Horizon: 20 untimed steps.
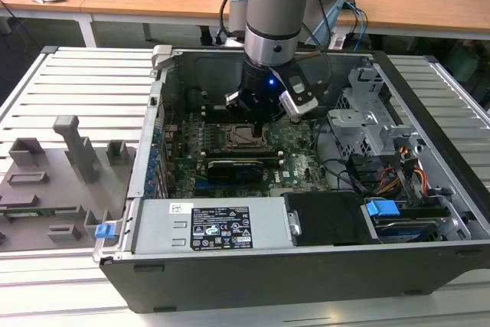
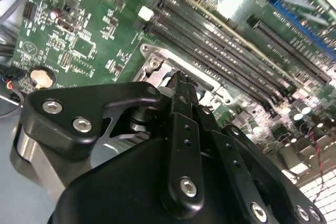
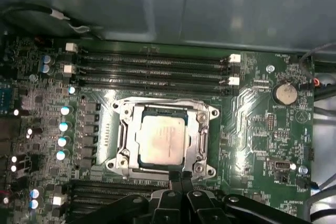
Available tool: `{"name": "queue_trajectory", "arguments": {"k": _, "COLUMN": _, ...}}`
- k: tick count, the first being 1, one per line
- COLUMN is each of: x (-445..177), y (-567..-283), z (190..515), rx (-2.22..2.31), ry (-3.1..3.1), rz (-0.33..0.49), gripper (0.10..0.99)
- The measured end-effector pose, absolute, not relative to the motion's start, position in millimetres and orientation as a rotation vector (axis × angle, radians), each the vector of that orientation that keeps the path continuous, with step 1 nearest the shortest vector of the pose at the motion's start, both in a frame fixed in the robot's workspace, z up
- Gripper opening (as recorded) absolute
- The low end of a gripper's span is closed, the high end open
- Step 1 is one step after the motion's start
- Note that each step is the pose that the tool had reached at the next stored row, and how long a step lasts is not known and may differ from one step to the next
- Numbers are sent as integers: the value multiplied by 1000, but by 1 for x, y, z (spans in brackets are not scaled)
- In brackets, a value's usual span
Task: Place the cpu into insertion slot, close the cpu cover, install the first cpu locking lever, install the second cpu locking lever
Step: 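Install the second cpu locking lever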
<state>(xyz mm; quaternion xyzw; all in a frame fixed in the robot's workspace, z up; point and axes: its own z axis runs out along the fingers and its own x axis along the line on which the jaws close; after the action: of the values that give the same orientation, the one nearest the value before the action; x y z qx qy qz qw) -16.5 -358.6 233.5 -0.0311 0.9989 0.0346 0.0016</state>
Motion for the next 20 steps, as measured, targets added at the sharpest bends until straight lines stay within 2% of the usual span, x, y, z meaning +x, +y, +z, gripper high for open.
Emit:
{"name": "queue_trajectory", "arguments": {"k": 2, "x": -35, "y": -369, "z": 233, "rx": -98, "ry": 3135, "rz": 113, "gripper": 106}}
{"name": "queue_trajectory", "arguments": {"k": 20, "x": -66, "y": -381, "z": 221, "rx": -100, "ry": 3126, "rz": 231, "gripper": 106}}
